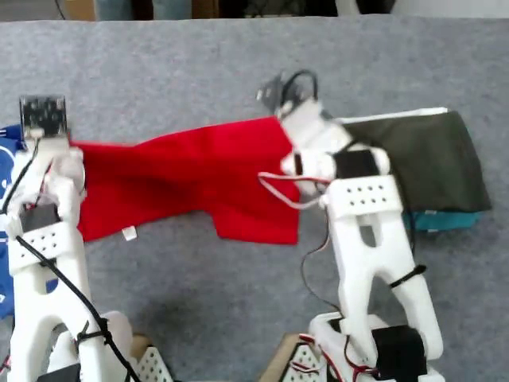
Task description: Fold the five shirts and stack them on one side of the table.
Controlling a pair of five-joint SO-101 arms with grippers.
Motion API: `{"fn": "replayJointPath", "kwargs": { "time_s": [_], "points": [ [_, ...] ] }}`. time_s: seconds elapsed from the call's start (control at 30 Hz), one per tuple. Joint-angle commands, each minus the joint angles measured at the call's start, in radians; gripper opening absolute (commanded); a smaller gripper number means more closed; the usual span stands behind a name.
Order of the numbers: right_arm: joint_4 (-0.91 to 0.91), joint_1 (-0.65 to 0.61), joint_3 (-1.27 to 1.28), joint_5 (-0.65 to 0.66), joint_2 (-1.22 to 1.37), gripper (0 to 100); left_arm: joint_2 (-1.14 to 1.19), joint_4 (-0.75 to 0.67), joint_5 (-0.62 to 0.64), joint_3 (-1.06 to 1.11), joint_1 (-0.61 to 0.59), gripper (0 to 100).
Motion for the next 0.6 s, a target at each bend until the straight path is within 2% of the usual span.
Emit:
{"fn": "replayJointPath", "kwargs": {
  "time_s": [0.0,0.1,0.2,0.3,0.47,0.57],
  "points": [
    [-0.356,0.029,-0.096,-0.075,-0.004,1.4,0.054,-0.181,0.011,-0.136,0.016,3],
    [-0.522,0.031,-0.124,-0.115,0.015,1.4,0.133,-0.226,0.012,-0.239,0.010,3],
    [-0.456,0.029,-0.217,-0.130,-0.018,1.4,0.135,-0.132,0.012,-0.354,-0.007,3],
    [-0.327,0.029,-0.332,-0.138,-0.082,1.4,0.072,0.052,0.012,-0.472,-0.025,3],
    [-0.161,0.029,-0.538,-0.133,-0.191,1.4,-0.110,0.519,0.006,-0.639,-0.018,3],
    [-0.072,0.026,-0.659,-0.133,-0.245,1.4,-0.221,0.706,0.006,-0.719,-0.019,3]
  ]
}}
